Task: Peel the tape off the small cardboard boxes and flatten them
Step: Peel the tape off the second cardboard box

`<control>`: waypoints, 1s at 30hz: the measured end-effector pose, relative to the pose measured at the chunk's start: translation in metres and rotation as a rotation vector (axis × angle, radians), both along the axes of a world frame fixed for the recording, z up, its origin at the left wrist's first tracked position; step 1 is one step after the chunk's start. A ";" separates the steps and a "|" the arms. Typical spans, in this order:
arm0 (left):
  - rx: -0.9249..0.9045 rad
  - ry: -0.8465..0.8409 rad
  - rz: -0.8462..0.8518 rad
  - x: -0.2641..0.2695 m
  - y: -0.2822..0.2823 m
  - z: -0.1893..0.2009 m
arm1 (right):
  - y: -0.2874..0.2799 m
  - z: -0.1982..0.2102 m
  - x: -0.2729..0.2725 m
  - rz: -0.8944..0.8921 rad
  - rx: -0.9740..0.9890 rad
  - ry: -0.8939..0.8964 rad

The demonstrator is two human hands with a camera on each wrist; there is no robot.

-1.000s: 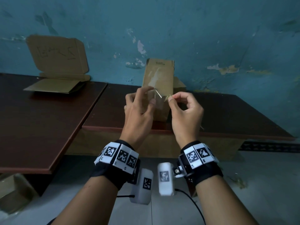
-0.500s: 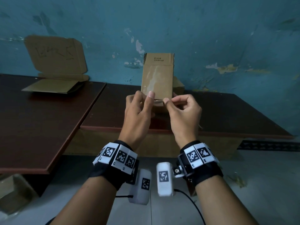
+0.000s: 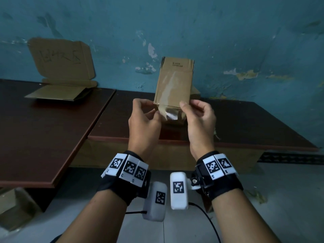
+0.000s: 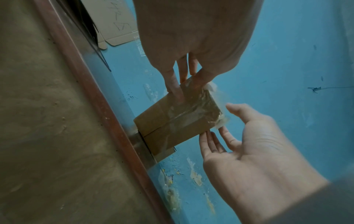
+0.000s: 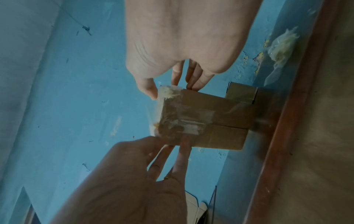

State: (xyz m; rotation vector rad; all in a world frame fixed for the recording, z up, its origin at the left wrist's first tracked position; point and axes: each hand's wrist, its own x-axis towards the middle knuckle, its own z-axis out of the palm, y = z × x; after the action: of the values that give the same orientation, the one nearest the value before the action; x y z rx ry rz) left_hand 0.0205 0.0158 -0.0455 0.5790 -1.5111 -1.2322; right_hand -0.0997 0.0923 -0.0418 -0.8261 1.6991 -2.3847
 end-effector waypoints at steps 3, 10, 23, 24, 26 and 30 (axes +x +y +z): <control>0.083 0.026 0.004 0.002 -0.001 0.002 | 0.000 -0.002 -0.001 -0.031 0.044 0.031; 0.017 -0.029 0.046 0.000 0.005 0.005 | 0.002 -0.002 -0.001 0.032 0.052 0.017; -0.031 -0.039 -0.048 -0.006 0.001 -0.004 | 0.005 0.004 -0.003 -0.005 0.020 -0.050; -0.022 -0.032 -0.060 -0.006 0.003 -0.003 | 0.005 0.004 -0.003 0.004 0.021 -0.058; -0.006 -0.038 -0.072 -0.006 0.006 -0.002 | 0.005 0.002 -0.004 0.003 0.043 -0.038; 0.030 -0.052 -0.054 -0.007 0.006 -0.005 | 0.003 -0.001 -0.003 -0.033 0.110 0.064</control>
State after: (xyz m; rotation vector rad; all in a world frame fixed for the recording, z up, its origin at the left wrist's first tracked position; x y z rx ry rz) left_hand 0.0136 0.0214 -0.0503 0.5974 -1.5627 -1.2920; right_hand -0.1026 0.0951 -0.0424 -0.8720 1.8632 -2.2842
